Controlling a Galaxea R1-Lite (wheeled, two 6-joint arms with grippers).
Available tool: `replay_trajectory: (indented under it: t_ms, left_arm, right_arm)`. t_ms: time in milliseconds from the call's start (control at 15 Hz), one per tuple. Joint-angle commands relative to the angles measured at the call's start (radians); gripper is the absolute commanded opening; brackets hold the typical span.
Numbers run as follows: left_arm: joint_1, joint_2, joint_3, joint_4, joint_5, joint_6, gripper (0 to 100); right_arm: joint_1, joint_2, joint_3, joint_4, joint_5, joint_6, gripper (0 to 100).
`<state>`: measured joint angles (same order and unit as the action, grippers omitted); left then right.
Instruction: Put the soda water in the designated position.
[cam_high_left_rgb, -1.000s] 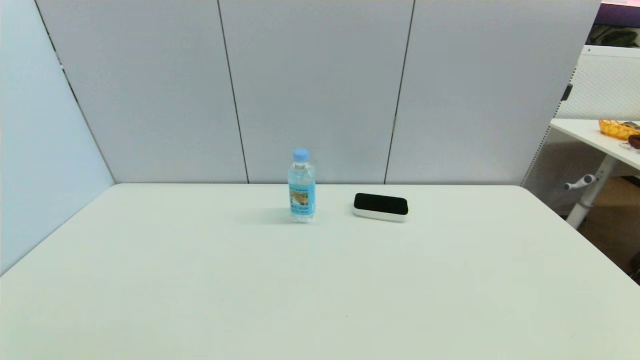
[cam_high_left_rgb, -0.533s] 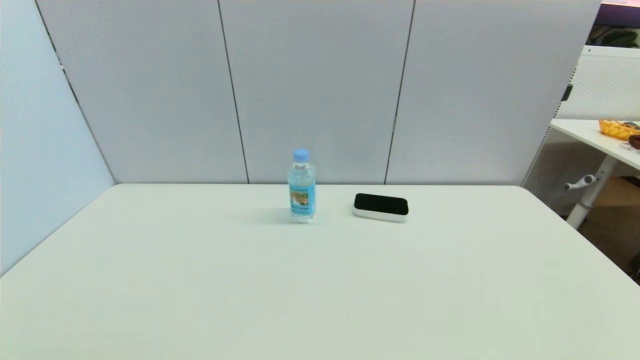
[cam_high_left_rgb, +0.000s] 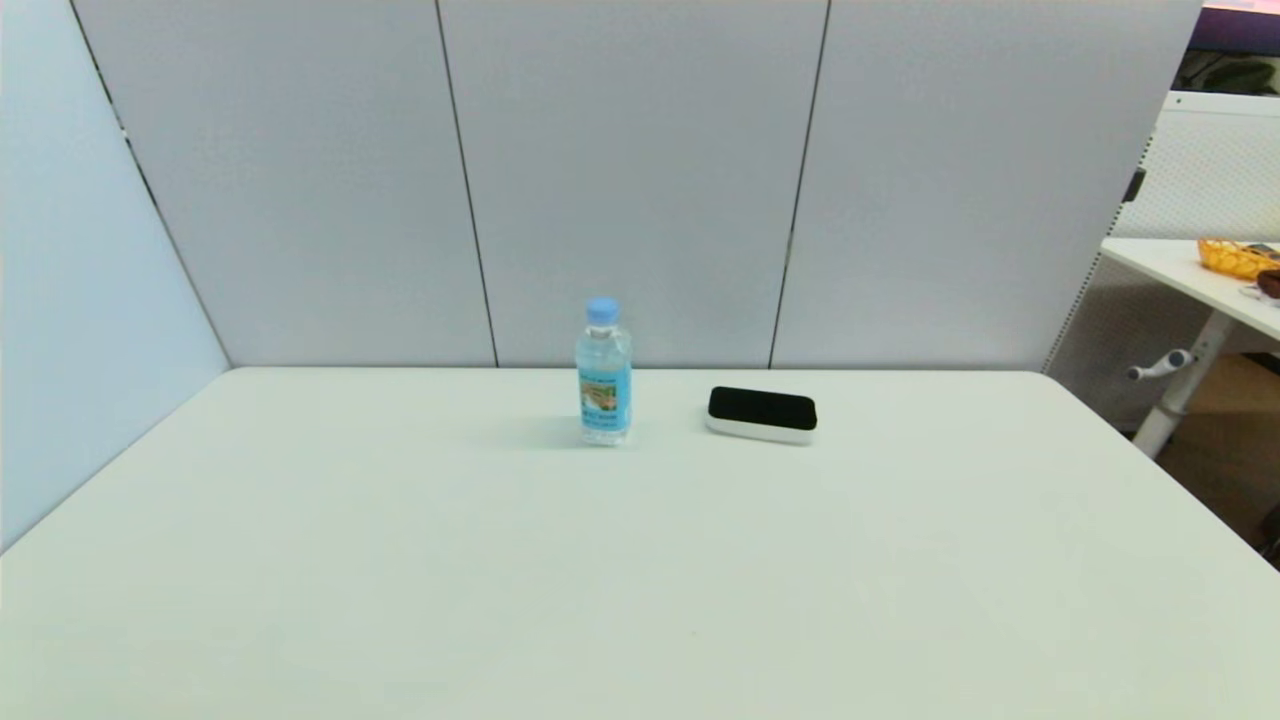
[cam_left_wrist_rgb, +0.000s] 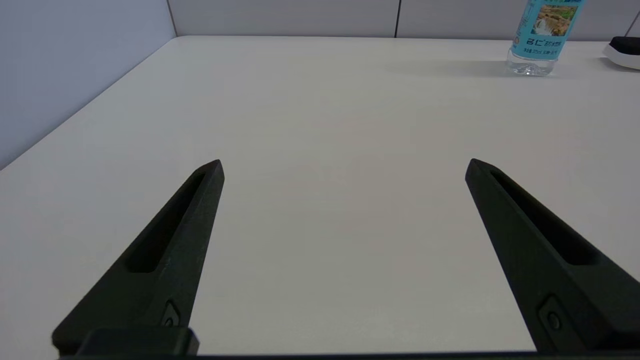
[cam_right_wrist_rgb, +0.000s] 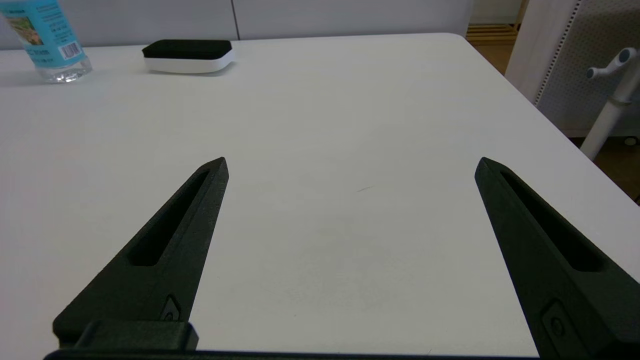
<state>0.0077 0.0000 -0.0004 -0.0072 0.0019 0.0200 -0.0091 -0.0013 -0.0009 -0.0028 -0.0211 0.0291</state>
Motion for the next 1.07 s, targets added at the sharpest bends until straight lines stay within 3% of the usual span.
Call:
replay_trajectory:
  t_ms: [67,1067]
  left_arm:
    - [0.002,-0.002,0.000,0.000,0.003,-0.005,100]
    - [0.002,0.000,0.000,0.000,0.003,-0.005,100]
  right_arm:
    - [0.000,0.000,0.001,0.000,0.000,0.000,100]
    - [0.000,0.001,-0.001,0.000,0.000,0.000,100]
